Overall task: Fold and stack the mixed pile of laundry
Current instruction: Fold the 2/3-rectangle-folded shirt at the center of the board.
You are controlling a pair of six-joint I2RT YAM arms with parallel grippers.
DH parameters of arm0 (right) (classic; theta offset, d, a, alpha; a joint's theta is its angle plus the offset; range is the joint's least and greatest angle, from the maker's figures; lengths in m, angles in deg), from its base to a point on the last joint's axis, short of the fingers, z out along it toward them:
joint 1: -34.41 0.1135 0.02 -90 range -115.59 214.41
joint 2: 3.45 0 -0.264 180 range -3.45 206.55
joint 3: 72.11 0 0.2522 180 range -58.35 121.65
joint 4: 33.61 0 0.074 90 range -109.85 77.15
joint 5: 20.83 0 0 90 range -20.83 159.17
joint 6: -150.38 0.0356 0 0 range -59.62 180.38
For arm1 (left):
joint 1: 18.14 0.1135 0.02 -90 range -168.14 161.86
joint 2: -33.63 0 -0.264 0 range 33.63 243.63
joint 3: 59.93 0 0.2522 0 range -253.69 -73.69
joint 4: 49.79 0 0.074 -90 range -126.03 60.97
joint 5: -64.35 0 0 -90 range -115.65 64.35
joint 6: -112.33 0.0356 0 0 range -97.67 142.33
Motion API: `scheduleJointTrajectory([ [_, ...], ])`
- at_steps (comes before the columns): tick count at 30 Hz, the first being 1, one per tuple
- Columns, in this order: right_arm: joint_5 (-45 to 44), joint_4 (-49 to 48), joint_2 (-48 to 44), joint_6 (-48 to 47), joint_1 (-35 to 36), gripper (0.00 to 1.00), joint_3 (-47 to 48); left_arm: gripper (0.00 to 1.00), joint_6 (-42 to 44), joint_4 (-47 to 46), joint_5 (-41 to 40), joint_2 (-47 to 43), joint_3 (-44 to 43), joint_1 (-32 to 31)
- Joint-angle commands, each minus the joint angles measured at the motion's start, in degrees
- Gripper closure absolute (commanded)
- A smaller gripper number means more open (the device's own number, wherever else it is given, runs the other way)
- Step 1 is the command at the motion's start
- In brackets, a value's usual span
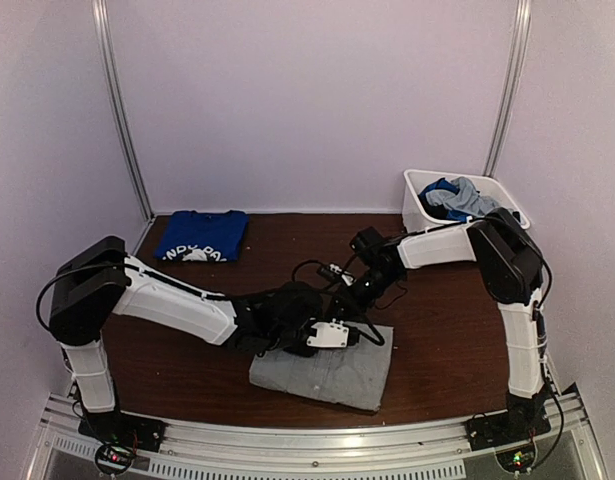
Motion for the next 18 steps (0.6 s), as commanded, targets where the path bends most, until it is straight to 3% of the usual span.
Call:
scheduleJointTrajectory([
  [1,-3.14,2.52,0.93,0.11,-0.28,0.71,2.83,1.00,0.06,-6.76,0.08,2.29,-0.55,1.24],
  [6,-7.66,5.52,-0.97,0.82,-2.60,0.60,7.07,1.00,0.34,-7.90,-0.37,4.60,-2.00,1.27],
  [11,-12.11,7.23,-7.87,3.23,-7.89,0.45,8.33,0.79,-3.68,-3.49,-4.89,2.16,-4.63,2.05],
  [14,-13.28,5.74,-15.47,5.13,-10.85,0.40,4.12,0.65,-13.22,5.12,-2.30,-3.77,-7.17,5.03],
  [16,-13.07,4.66,-20.74,6.00,-11.51,0.38,0.21,0.53,-18.69,7.81,-0.74,-8.60,-6.10,6.46],
  [18,-12.37,3.49,-26.24,7.12,-11.51,0.37,-3.96,0.47,-24.65,9.72,-0.56,-13.10,-4.09,7.63],
])
